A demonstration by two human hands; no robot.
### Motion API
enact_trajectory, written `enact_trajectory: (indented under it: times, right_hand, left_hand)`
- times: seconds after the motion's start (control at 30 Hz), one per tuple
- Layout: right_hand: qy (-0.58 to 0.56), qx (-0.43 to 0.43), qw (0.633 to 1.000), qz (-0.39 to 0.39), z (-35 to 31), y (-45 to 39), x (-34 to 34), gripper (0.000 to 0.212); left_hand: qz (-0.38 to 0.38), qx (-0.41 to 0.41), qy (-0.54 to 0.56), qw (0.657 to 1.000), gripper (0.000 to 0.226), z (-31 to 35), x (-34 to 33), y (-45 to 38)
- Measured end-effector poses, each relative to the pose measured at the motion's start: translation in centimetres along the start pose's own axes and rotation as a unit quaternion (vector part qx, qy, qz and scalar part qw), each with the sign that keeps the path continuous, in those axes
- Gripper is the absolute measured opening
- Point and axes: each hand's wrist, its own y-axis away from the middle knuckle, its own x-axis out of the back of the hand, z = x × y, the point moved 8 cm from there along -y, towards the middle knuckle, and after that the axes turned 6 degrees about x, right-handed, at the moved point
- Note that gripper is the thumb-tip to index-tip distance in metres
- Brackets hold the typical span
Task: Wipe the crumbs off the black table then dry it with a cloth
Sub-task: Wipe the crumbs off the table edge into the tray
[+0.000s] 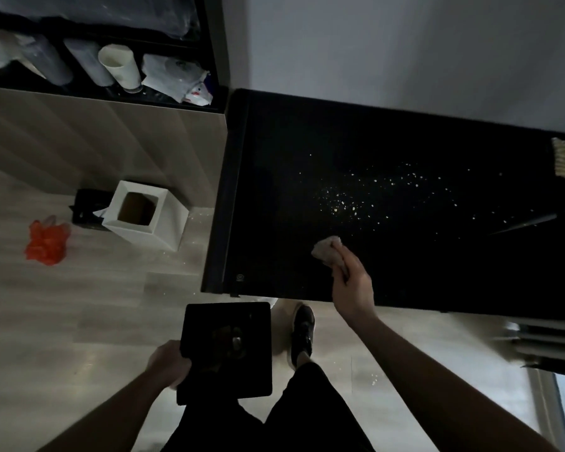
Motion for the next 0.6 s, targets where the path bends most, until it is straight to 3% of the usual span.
enact_trajectory:
  times: [0.17,0.37,0.5,0.6]
  right_hand:
    - [0.036,0.027,0.998,-0.049,1.2,-6.9,1.3,0.050]
    - [0.165,0.091,0.974,-0.127,3.4,-14.4,-1.1,0.055]
    - [0.256,0.139,0.941,-0.172,5.5,-14.8,-3.5,0.054]
    - [0.245,0.178,0.940,-0.157,5.2,-11.9,-4.5,0.054]
  left_hand:
    - [-0.016,-0.013,0.003,1.000,0.031,5.6,-2.6,1.8]
    - [-0.023,-0.002,0.032,0.999,0.041,10.2,-5.8,2.7]
    - [-0.021,-0.006,0.059,0.998,0.030,13.1,-6.8,3.8]
    - [-0.023,-0.004,0.069,0.997,0.030,14.4,-7.1,4.2]
